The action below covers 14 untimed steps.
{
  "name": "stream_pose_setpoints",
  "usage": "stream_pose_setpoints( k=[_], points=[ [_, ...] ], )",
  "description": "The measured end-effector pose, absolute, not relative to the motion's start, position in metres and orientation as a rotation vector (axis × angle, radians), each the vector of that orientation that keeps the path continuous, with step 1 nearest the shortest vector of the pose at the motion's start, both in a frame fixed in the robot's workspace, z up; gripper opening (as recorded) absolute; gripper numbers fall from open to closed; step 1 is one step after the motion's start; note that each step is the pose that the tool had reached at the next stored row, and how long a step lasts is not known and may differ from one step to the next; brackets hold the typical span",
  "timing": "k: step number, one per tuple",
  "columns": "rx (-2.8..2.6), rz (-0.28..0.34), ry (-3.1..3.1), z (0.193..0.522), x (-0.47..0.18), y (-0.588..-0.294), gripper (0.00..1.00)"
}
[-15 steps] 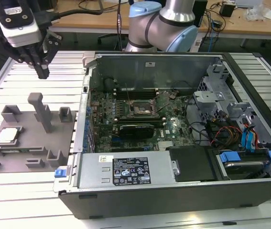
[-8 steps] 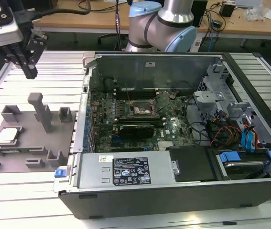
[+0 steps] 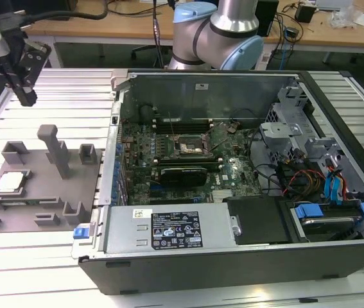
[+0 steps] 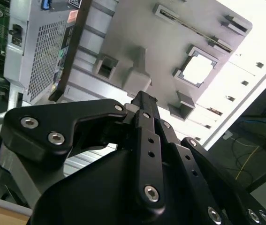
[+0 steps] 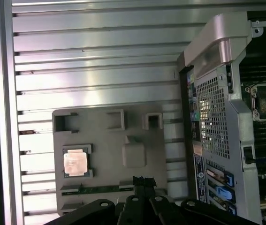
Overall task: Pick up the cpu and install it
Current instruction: 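Reach for the cpu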
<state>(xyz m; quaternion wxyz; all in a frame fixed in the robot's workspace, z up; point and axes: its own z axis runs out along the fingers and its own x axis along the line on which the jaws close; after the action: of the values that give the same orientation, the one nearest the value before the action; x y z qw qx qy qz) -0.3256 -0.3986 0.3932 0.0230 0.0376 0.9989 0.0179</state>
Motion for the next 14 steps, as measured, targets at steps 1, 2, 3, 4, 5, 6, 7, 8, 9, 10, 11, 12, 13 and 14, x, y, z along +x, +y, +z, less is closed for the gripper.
stream_pose_setpoints(
  k=[1,2,3,4,5,6,7,8,9,10,11,12,13,14],
  points=[
    [0.116,0.056,3.092,0.393,-0.329,-0.399,0.11],
    [0.116,0.056,3.092,0.393,-0.332,-0.399,0.11],
    [0.116,0.056,3.091,0.393,-0.335,-0.399,0.11],
    [0.116,0.056,3.091,0.393,-0.337,-0.399,0.11],
    [0.116,0.056,3.09,0.393,-0.342,-0.399,0.11],
    [0.116,0.056,3.09,0.393,-0.345,-0.399,0.11],
    [0.116,0.056,3.089,0.393,-0.348,-0.399,0.11],
    [0.116,0.056,3.089,0.393,-0.352,-0.399,0.11],
    [0.116,0.056,3.088,0.393,-0.356,-0.399,0.11],
    [0.116,0.056,3.088,0.393,-0.359,-0.399,0.11],
    [0.116,0.056,3.087,0.393,-0.363,-0.399,0.11],
    [0.116,0.056,3.086,0.393,-0.366,-0.399,0.11],
    [0.116,0.056,3.086,0.393,-0.369,-0.399,0.11],
    [0.116,0.056,3.085,0.393,-0.371,-0.399,0.11]
  ],
)
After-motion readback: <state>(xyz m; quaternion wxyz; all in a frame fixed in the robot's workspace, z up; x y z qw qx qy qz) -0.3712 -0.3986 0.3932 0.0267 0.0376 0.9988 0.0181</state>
